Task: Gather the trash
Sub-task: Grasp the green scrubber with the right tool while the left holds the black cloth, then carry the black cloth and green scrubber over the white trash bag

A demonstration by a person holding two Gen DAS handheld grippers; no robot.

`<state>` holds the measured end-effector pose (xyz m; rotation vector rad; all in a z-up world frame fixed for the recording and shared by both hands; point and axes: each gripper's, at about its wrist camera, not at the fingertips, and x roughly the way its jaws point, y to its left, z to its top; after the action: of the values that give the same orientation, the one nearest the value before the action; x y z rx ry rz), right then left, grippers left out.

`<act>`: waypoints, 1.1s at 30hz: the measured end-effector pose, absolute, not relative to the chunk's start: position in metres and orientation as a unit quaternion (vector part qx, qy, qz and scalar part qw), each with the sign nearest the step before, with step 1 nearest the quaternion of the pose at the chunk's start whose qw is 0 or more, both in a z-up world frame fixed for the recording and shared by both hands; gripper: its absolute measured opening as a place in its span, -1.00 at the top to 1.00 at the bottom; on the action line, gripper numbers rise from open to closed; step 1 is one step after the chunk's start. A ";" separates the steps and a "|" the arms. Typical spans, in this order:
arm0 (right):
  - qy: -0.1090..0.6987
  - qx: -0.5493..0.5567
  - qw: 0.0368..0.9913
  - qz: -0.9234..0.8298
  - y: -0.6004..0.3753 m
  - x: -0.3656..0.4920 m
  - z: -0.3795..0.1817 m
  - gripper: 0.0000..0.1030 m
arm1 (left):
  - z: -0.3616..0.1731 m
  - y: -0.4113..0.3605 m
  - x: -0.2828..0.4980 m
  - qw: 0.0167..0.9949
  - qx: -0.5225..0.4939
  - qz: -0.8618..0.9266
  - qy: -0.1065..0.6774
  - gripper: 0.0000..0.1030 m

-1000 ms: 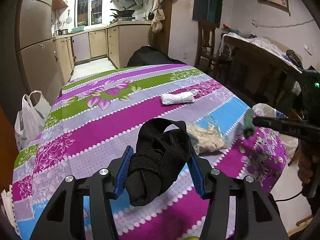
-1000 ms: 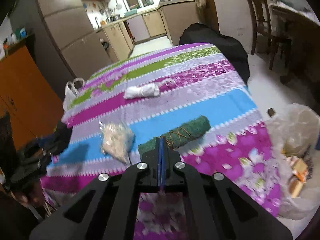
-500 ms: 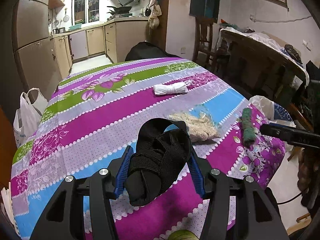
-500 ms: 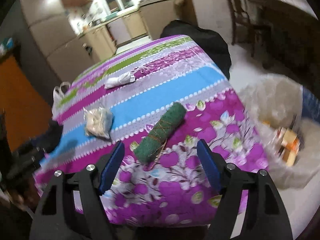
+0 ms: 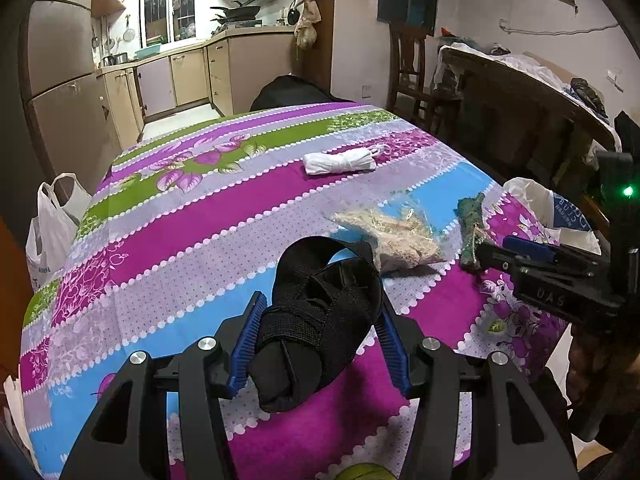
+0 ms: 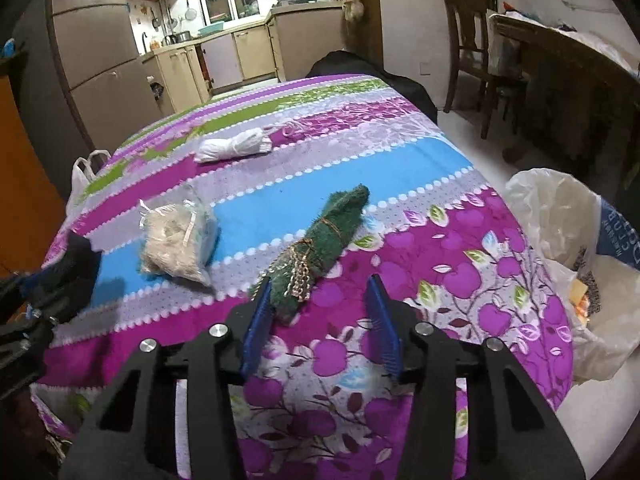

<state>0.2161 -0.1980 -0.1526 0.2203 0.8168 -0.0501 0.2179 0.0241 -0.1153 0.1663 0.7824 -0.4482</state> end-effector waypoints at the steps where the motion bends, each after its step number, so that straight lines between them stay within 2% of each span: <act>1: 0.396 0.114 0.911 -0.020 -0.199 0.215 -0.152 0.16 | -0.116 0.023 0.218 0.896 0.081 -0.217 0.378 -0.07; 6: 0.390 0.170 0.905 0.005 -0.203 0.214 -0.147 0.16 | -0.119 0.021 0.216 0.896 0.089 -0.218 0.377 -0.08; 13: 0.396 0.159 0.904 -0.013 -0.196 0.218 -0.156 0.19 | -0.123 0.019 0.217 0.894 0.088 -0.218 0.382 -0.08; 14: 0.394 0.147 0.907 -0.015 -0.193 0.218 -0.157 0.24 | -0.123 0.019 0.217 0.894 0.088 -0.217 0.382 -0.08; 17: 0.384 0.096 0.918 -0.016 -0.180 0.219 -0.160 0.55 | -0.123 0.018 0.217 0.894 0.088 -0.217 0.382 -0.08; 21: 0.376 0.102 0.921 0.002 -0.184 0.214 -0.156 0.71 | -0.122 0.019 0.217 0.894 0.088 -0.216 0.382 -0.08; 25: 0.375 0.109 0.919 0.046 -0.191 0.199 -0.146 0.72 | -0.117 0.023 0.219 0.896 0.083 -0.212 0.381 -0.08; 33: 0.371 0.047 0.923 0.087 -0.194 0.173 -0.110 0.72 | -0.093 0.007 0.224 0.894 0.095 -0.221 0.379 -0.08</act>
<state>0.1727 -0.1939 -0.1102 0.0960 0.7618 0.1788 0.2239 0.0069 -0.0930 0.1964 0.7854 -0.4585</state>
